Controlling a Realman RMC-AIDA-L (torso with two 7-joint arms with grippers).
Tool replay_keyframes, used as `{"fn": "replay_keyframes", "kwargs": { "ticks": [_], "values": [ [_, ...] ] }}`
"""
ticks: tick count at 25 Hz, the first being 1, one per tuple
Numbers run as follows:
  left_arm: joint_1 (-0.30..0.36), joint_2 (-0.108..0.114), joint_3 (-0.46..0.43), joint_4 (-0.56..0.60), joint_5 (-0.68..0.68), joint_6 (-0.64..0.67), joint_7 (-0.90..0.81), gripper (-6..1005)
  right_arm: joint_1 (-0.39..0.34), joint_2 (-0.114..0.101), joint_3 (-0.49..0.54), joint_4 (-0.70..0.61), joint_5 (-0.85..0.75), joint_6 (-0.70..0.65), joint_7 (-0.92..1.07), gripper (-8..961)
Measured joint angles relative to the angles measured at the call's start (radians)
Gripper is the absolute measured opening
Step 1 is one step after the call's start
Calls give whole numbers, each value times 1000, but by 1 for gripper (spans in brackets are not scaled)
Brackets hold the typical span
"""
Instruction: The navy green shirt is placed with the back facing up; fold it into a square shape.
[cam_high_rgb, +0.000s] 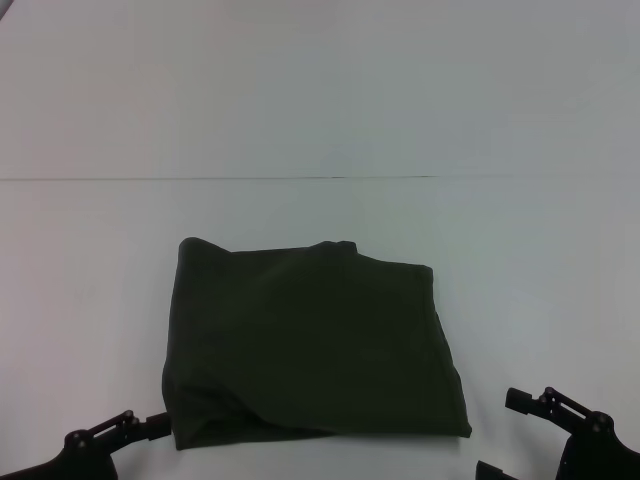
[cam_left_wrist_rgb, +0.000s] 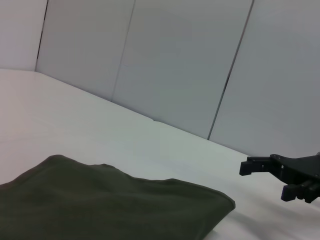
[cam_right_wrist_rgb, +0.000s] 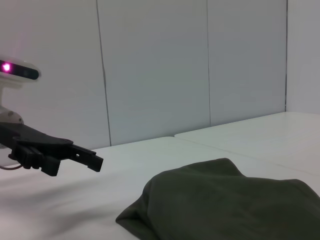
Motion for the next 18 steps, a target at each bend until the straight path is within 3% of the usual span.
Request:
{"fn": "replay_keyframes", "kwargs": {
  "ticks": [18],
  "values": [
    [-7,5,3,-1,6,10,-2,950,10,0,20,-1,4,-9,16,947]
  ]
}}
